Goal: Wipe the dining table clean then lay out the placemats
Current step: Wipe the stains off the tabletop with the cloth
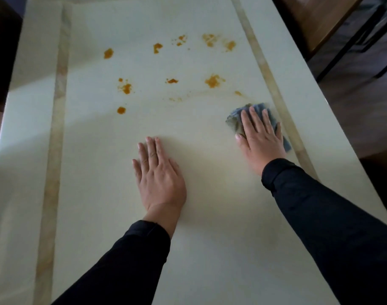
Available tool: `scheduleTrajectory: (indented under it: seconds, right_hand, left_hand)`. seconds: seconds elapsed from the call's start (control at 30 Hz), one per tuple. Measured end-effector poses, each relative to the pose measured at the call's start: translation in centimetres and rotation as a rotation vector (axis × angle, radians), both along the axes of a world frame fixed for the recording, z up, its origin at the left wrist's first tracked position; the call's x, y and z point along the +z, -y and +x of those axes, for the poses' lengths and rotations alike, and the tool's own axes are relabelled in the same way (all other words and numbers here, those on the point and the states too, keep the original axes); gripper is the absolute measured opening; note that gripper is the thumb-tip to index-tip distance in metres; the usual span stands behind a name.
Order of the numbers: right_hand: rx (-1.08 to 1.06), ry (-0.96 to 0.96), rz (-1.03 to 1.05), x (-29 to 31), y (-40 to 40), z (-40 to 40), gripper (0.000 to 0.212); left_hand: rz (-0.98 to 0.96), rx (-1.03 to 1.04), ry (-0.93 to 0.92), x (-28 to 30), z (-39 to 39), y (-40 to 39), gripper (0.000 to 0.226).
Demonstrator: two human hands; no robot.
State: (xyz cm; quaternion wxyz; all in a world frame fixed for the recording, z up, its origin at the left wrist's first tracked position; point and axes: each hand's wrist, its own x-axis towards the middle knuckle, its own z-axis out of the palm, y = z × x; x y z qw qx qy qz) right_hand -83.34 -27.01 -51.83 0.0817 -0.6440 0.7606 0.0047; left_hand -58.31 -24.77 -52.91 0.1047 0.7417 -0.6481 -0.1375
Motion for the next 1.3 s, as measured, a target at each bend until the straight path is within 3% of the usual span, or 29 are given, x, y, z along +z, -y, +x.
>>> scheduleTrajectory:
  seconds: [0.27,0.4,0.5,0.6,0.77,0.87,0.93,1.03,1.17,1.3]
  right_hand:
    - [-0.136,0.080,0.038,0.9,-6.2,0.7,0.062]
    - [-0.103,0.090,0.132,2.8,-8.9,0.9,0.061]
    - [-0.104,0.137,0.167,4.5,-10.2,0.6,0.048]
    - [-0.136,0.212,0.193,6.6,-12.0,0.1,0.026]
    - [-0.191,0.588,0.015,10.4,-16.8,1.0,0.032]
    - [-0.098,0.717,-0.072,13.7,-19.9,2.6,0.036]
    - [-0.016,0.728,-0.133,15.5,-22.0,3.6,0.039]
    - [0.085,0.691,-0.217,17.9,-25.5,4.7,0.041]
    - [0.204,0.609,-0.358,20.5,-29.7,5.6,0.045]
    - [0.218,0.502,-0.418,22.5,-34.0,6.8,0.049]
  left_hand:
    - [0.025,-0.050,0.006,0.3,0.4,-0.1,0.060]
    - [0.146,-0.064,0.003,1.5,0.6,0.2,0.061]
    - [0.201,-0.056,-0.014,4.0,0.0,-2.4,0.061]
    - [0.174,-0.072,-0.147,6.5,-1.1,-7.8,0.058]
    - [0.266,-0.062,-0.369,9.2,-1.5,-14.7,0.045]
    - [0.318,-0.011,-0.544,11.6,-1.8,-17.4,0.019]
    - [0.365,0.099,-0.801,13.9,-2.5,-18.6,0.018]
    - [0.540,0.208,-1.123,17.8,-3.5,-20.8,0.035]
    - [0.734,0.108,-1.263,21.7,-4.0,-23.6,0.058]
    - [0.825,-0.041,-1.434,23.9,-4.0,-26.2,0.057]
